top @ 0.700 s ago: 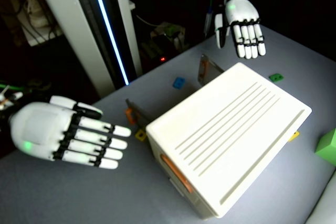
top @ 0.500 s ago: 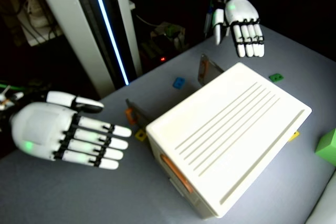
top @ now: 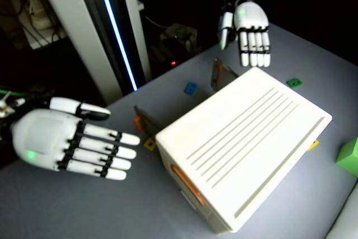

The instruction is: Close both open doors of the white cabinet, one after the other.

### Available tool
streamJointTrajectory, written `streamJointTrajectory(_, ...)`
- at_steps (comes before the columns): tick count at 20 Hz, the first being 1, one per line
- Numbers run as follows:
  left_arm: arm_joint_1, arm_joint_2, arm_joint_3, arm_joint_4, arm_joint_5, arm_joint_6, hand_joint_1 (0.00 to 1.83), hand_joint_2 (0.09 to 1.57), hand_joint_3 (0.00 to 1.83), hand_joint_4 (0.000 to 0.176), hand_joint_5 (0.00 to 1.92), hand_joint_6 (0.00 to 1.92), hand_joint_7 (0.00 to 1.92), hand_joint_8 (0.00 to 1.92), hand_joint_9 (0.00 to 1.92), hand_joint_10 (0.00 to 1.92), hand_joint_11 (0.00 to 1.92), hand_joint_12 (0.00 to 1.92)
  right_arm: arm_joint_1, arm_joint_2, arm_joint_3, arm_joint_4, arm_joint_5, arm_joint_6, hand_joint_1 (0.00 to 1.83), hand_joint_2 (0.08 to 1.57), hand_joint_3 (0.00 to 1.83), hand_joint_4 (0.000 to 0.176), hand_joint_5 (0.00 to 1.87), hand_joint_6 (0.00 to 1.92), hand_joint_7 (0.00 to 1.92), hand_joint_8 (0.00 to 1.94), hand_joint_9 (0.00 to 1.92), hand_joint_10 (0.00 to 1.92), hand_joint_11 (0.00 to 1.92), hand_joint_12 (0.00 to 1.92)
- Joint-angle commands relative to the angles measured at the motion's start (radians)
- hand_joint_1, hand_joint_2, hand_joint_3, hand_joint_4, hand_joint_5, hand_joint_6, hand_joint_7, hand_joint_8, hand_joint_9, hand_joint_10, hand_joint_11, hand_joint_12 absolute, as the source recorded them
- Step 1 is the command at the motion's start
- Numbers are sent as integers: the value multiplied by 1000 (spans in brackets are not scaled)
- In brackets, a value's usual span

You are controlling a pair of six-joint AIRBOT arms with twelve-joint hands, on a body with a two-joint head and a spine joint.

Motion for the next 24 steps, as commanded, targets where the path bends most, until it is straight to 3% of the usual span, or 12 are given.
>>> streamJointTrajectory(1,-14,-8,6,0,-100,-9,0,1504,0,0,34,0,10,1,32,4,0,247,6,-2,0,23,115,5,0,1432,0,24,47,7,52,4,44,1,58,0)
streamJointTrajectory(4,-36,-18,9,29,-85,-20,0,1486,0,0,44,0,25,0,52,1,0,322,6,-3,0,23,113,6,0,1418,0,32,50,6,56,4,55,5,56,0)
streamJointTrajectory(5,-46,-23,12,41,-76,-27,0,1481,0,0,43,0,23,1,54,0,0,349,6,-3,0,23,113,6,0,1423,0,22,54,6,58,4,59,6,58,1)
streamJointTrajectory(7,-71,-32,20,69,-52,-39,0,1476,0,0,46,3,30,1,52,1,0,297,6,-5,0,23,113,6,0,1419,0,38,43,0,53,1,64,6,78,9)
streamJointTrajectory(8,-82,-36,23,80,-42,-44,0,1470,0,0,47,3,32,1,46,1,0,249,6,-6,0,23,113,6,0,1424,0,36,41,0,52,1,66,6,100,18)
streamJointTrajectory(10,-102,-43,29,101,-30,-54,0,1471,0,0,54,0,40,0,65,0,0,307,6,-6,1,23,113,6,0,1454,11,4,43,2,38,1,40,0,79,7)
streamJointTrajectory(12,-117,-49,31,114,-28,-59,0,1476,2,0,64,3,49,3,71,2,0,326,6,-6,1,23,113,6,0,1462,12,0,46,2,36,0,35,0,73,3)
streamJointTrajectory(15,-138,-56,39,135,-20,-73,0,1473,1,0,74,3,55,2,79,3,0,402,6,-6,2,23,113,6,27,1464,4,0,66,5,46,2,47,2,102,9)
streamJointTrajectory(20,-154,-68,44,152,-17,-83,0,1481,0,0,65,0,52,1,68,0,0,335,6,-7,2,25,111,6,0,1455,0,9,54,2,34,1,35,0,81,0)
streamJointTrajectory(22,-162,-73,46,157,-17,-86,0,1482,0,0,70,2,68,3,89,3,0,392,6,-7,2,25,111,6,7,1463,2,0,59,4,40,3,41,2,91,5)
streamJointTrajectory(24,-171,-84,53,164,-17,-97,0,1481,0,0,84,4,74,2,86,2,0,390,6,-8,2,26,111,6,1,1463,1,4,56,2,47,5,49,6,91,4)
